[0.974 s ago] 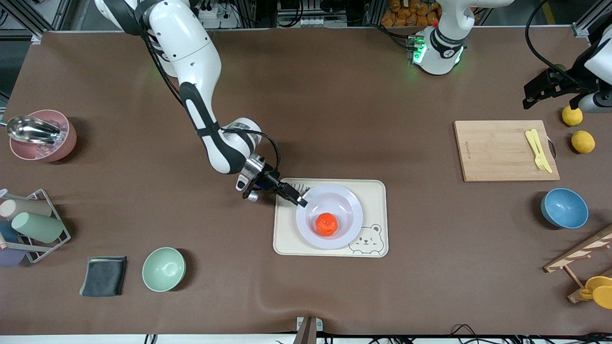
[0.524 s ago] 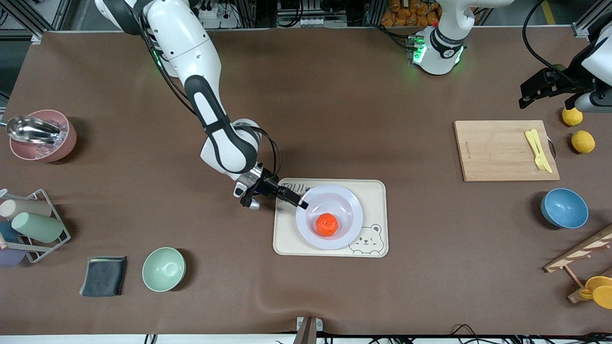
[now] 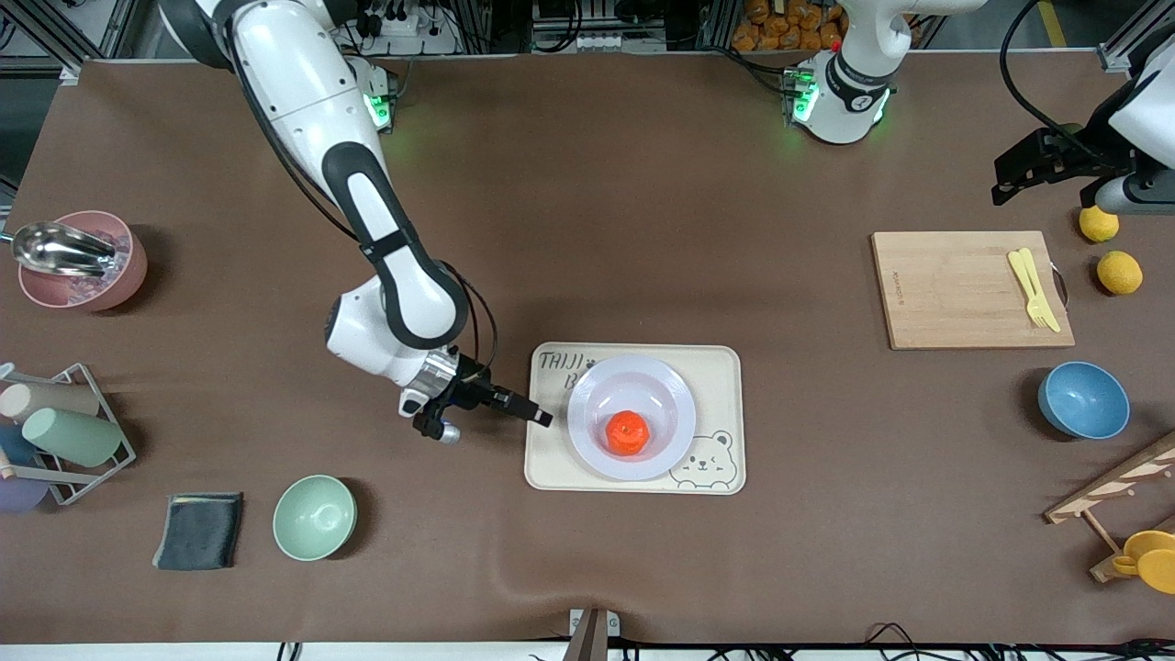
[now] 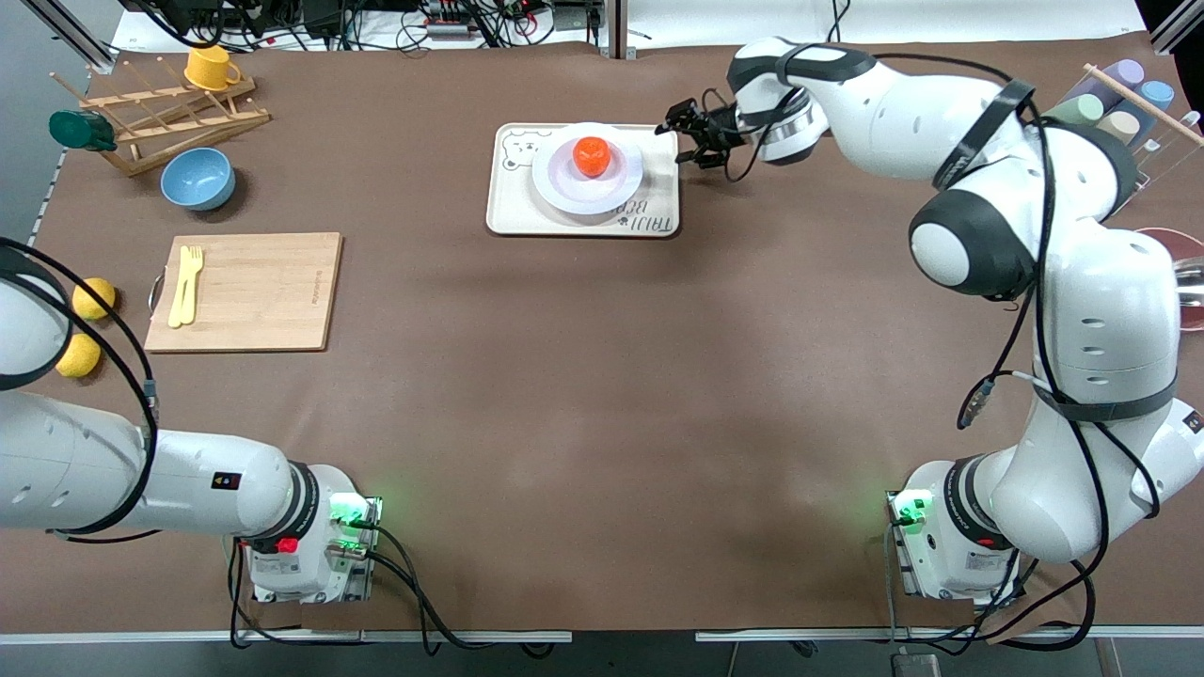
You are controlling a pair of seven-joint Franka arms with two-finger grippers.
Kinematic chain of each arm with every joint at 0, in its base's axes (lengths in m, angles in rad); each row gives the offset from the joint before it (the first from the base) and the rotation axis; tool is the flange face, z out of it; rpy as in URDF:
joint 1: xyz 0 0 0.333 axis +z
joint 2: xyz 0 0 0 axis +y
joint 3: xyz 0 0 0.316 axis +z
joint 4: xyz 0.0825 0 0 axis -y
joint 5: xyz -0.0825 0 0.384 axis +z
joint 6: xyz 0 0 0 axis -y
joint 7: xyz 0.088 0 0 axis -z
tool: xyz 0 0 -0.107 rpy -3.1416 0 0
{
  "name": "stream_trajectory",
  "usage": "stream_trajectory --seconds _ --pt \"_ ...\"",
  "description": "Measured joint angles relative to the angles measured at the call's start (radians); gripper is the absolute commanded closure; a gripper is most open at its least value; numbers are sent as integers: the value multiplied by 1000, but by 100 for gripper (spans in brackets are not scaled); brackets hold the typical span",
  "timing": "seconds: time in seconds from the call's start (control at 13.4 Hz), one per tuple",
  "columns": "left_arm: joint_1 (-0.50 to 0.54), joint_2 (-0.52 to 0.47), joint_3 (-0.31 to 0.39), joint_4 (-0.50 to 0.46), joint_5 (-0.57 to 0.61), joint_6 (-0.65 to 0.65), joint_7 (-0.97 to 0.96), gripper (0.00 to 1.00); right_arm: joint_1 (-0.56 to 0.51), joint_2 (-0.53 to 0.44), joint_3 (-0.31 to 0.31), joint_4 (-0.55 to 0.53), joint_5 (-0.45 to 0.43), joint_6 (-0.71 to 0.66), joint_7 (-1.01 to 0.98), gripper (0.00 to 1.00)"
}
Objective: Place orange and plate with both arms
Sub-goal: 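Open the right gripper and withdraw it from the plate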
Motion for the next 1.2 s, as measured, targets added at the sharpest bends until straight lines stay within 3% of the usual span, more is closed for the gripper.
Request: stream_trajectory --seconds 0.37,0.67,1.2 --pt "1 0 2 1 0 -5 0 0 -141 -90 -36 3 -365 -219 110 17" --pt "1 -9 2 6 0 -25 0 0 -218 -148 -133 17 -561 -441 109 0" --pt "1 -12 1 6 0 -28 0 0 -391 -200 -171 231 -963 -866 38 0"
